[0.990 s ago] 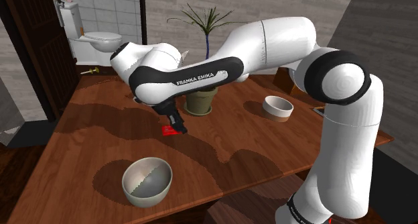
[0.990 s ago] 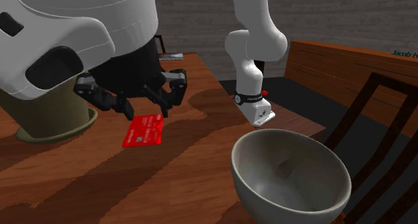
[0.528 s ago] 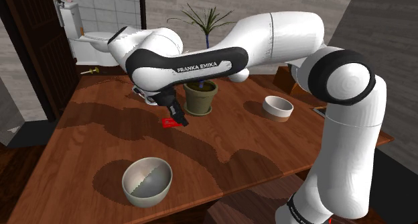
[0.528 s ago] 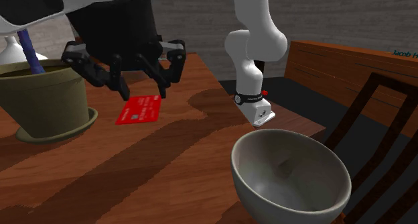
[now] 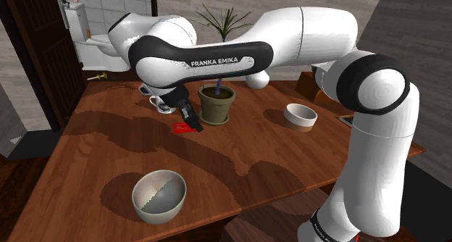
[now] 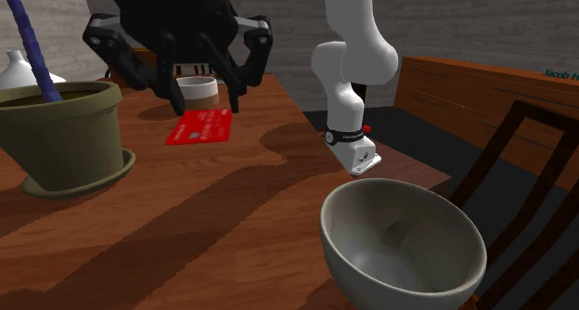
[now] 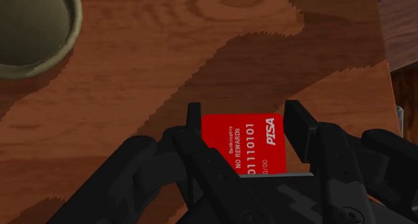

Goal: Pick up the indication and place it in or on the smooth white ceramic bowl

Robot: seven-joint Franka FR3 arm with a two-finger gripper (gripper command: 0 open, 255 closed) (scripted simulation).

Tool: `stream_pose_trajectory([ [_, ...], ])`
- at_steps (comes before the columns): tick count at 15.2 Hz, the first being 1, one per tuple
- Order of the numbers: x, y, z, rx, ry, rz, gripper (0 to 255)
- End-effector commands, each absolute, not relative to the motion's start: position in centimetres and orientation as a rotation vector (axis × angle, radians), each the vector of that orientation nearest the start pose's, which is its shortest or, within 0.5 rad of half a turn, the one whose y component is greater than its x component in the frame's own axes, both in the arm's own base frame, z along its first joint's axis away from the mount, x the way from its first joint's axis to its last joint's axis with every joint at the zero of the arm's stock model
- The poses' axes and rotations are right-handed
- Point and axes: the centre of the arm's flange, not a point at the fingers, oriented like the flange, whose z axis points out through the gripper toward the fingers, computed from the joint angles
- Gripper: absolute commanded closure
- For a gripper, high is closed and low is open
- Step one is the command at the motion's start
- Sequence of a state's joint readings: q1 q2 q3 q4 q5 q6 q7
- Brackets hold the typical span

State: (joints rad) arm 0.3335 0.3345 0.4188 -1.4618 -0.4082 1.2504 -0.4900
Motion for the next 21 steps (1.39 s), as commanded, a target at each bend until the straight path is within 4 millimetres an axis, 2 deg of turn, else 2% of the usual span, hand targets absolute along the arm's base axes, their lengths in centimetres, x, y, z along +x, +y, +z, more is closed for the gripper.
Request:
stream_pose_trajectory([
  [1,47.4,36.0,48.3,-2.760,-1.951,0.823,255],
  [14,36.3,48.6,49.2,-2.760,-1.951,0.823,255],
  [21,36.3,48.6,45.5,-2.760,-1.951,0.823,255],
])
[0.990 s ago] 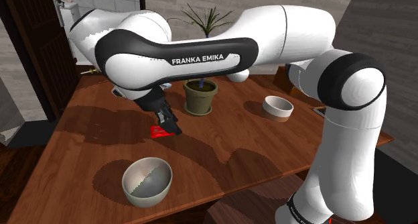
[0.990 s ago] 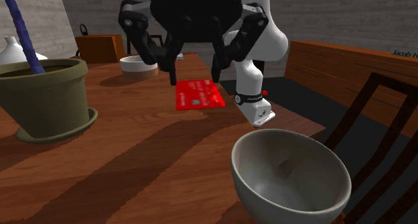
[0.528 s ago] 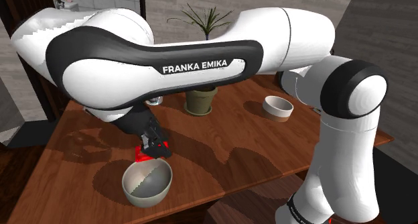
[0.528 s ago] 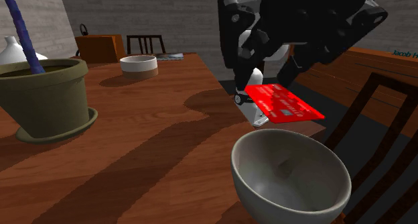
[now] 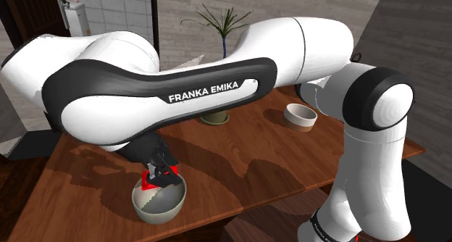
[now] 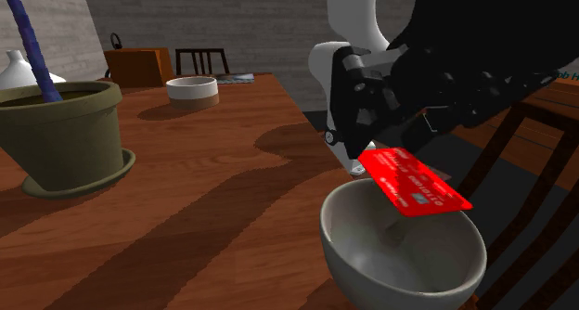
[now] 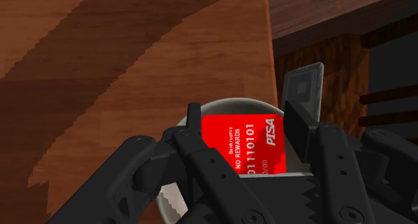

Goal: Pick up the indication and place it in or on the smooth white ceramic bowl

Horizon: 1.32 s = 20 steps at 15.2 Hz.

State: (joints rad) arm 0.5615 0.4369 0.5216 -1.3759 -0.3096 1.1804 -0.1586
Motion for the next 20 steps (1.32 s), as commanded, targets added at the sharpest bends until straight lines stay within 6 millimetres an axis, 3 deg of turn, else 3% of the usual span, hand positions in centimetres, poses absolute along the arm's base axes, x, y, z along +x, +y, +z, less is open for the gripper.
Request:
stream_pose_trajectory([
  [1,36.3,48.6,45.0,-2.760,-1.951,0.823,255],
  [8,36.3,48.6,41.1,-2.760,-1.951,0.823,255],
  [16,36.3,48.6,41.1,-2.760,-1.951,0.823,255],
  [17,36.3,48.6,41.1,-2.760,-1.951,0.823,0],
  [20,36.3,48.6,41.1,-2.760,-1.951,0.823,0],
])
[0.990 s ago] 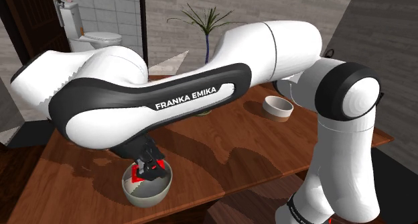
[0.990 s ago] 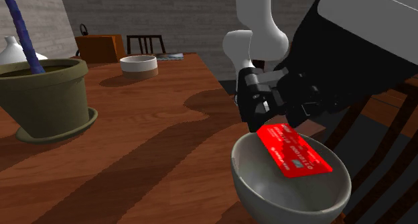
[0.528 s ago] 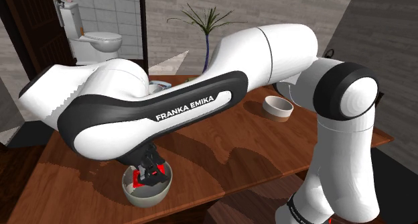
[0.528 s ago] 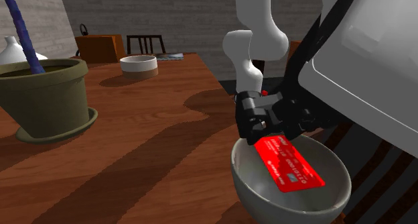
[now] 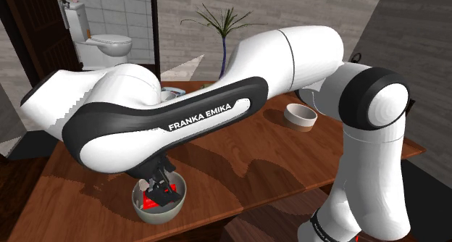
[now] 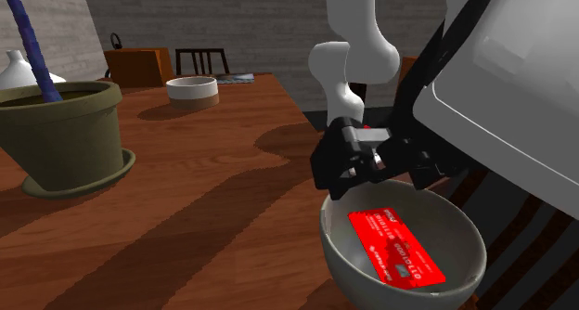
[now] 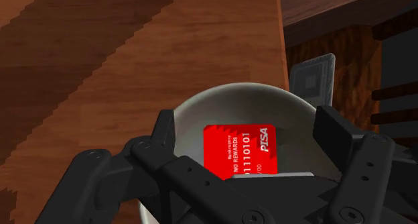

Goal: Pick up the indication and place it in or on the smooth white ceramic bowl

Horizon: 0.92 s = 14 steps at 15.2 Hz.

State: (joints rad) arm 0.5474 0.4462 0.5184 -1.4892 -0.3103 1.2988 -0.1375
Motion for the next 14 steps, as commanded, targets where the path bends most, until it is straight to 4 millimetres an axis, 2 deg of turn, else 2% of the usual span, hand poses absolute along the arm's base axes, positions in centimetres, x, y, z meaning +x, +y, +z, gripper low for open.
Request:
stream_pose_trajectory([
  [1,36.3,48.6,41.1,-2.760,-1.951,0.823,0],
  [2,36.3,48.6,41.1,-2.760,-1.951,0.823,0],
  [6,37.2,51.2,45.3,-2.760,-1.951,0.823,0],
  [14,37.2,51.2,45.3,-2.760,-1.951,0.823,0],
])
